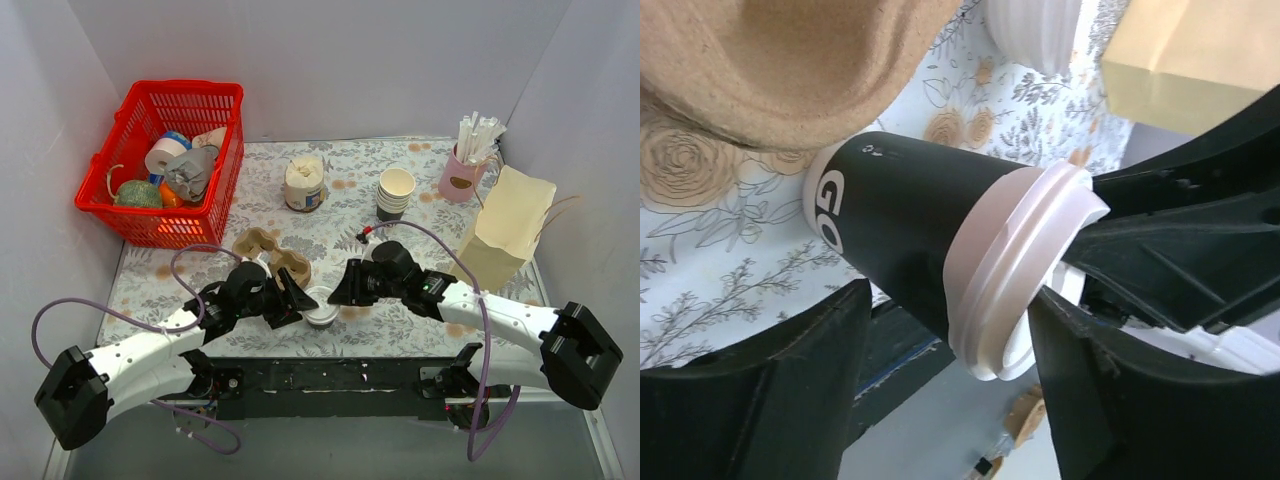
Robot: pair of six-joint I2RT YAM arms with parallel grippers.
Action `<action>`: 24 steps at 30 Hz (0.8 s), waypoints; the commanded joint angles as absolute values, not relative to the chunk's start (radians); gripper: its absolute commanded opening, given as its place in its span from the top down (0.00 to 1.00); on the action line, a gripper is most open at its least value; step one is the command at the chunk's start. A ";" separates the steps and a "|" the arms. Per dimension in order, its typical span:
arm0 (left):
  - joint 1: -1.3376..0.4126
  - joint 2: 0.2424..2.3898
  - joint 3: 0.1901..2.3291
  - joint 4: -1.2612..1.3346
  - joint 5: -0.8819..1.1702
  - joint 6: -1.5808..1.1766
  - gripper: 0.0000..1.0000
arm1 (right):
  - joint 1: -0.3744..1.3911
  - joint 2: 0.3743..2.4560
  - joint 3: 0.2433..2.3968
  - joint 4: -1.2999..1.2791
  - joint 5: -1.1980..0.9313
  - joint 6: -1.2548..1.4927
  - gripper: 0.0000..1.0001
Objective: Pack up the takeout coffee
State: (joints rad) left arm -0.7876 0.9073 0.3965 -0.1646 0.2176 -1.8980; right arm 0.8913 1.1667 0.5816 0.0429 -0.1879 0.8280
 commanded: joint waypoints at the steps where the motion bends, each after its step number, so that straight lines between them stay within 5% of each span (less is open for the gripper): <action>1: -0.792 0.931 0.465 -0.328 0.181 -1.810 0.34 | 0.902 1.226 0.664 -0.165 -0.193 0.749 0.71; 10: -0.792 0.879 0.549 -0.413 0.140 -1.761 0.02 | 0.902 1.227 0.742 -0.241 -0.212 0.729 0.41; 24: -0.792 0.775 0.612 -0.492 0.097 -1.704 0.02 | 0.900 1.105 0.857 -0.316 -0.112 0.638 0.21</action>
